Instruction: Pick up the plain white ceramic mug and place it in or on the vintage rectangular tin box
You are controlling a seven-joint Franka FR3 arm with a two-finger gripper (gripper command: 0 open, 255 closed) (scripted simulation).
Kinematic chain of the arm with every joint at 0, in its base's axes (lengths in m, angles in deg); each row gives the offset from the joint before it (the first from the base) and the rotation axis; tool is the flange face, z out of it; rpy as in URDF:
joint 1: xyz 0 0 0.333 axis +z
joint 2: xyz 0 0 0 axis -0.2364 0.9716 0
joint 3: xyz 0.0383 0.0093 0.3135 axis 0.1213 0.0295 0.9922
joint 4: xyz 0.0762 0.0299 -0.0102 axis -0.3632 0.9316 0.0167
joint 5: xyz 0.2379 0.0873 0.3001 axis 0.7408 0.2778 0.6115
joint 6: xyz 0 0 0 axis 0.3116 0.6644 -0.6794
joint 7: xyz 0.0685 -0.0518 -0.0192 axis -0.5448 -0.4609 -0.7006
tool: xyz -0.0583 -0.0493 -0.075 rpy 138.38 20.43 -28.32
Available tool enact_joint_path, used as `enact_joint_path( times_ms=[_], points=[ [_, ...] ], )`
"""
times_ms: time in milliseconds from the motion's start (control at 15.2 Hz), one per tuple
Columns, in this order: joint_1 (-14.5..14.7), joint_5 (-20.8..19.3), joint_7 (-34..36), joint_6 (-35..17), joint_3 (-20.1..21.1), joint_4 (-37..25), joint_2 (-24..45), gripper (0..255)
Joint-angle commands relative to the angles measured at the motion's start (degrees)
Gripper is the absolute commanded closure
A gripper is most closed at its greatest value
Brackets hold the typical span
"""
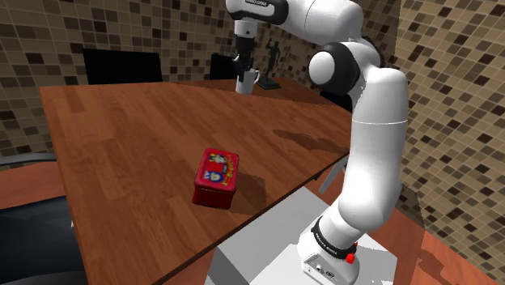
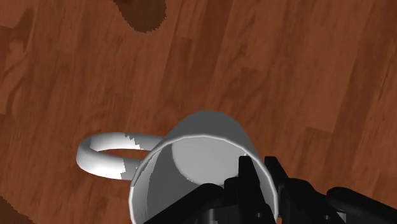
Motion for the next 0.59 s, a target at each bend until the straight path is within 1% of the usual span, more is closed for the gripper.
enact_joint_path(
  times_ms=[0,264,528],
  points=[
    [1.88,-0.71,1.73,-2.03,0.22,6.72,-4.65,255],
    [5.42,-2.04,5.89,-5.19,1.2,18.62,-13.27,255],
    [8.32,-2.92,10.38,-7.02,2.79,27.84,-20.54,255]
  ],
)
